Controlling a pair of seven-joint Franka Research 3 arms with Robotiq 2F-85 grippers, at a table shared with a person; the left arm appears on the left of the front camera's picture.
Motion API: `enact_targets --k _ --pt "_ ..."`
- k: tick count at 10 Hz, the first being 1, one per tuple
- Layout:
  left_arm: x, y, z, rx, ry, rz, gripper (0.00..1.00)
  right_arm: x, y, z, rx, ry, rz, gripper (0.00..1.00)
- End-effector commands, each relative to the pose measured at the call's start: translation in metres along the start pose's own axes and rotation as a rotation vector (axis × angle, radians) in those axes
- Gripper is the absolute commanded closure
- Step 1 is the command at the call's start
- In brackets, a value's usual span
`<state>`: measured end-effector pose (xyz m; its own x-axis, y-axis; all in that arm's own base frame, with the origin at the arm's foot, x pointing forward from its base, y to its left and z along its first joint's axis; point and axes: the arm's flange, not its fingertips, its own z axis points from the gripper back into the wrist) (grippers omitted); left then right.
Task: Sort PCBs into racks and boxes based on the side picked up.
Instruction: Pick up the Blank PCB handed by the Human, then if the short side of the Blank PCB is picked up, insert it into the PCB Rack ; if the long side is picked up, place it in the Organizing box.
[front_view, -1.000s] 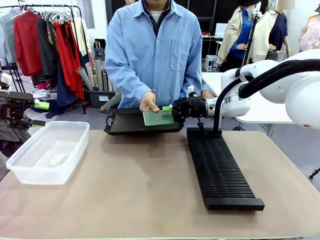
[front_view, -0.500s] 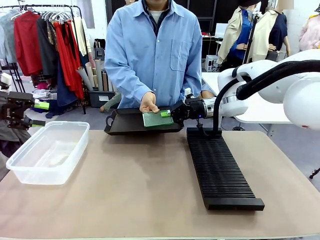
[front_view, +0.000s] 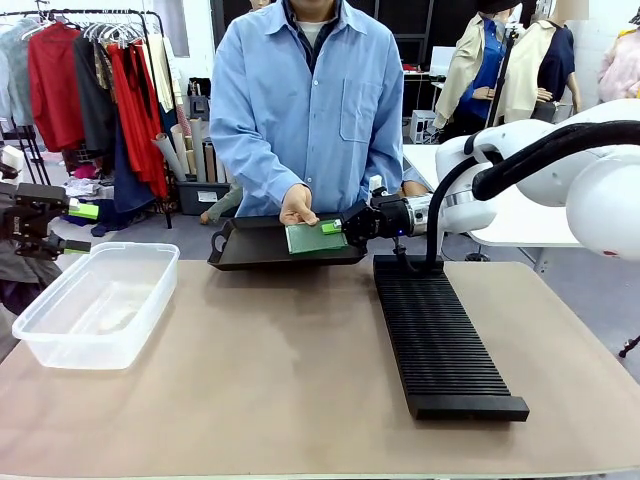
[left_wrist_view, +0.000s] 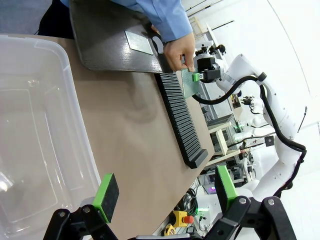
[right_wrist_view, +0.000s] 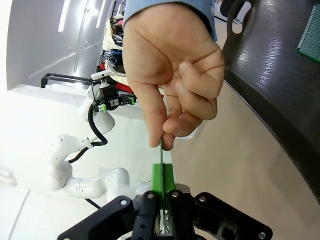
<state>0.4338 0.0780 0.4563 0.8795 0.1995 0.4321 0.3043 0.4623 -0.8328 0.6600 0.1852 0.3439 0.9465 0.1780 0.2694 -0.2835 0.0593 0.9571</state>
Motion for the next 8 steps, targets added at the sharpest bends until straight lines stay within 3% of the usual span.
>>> enact_targets --k 1,8 --pt "-0.0005 -0.0014 0.0011 -0.005 0.001 -0.003 0.0 0.0005 0.0006 -0.0012 0.0 -0.004 0.0 1.0" --pt "-0.0005 -0.0014 0.0011 -0.005 0.001 -0.003 0.0 0.0005 0.0006 -0.0012 0.0 -0.004 0.0 1.0"
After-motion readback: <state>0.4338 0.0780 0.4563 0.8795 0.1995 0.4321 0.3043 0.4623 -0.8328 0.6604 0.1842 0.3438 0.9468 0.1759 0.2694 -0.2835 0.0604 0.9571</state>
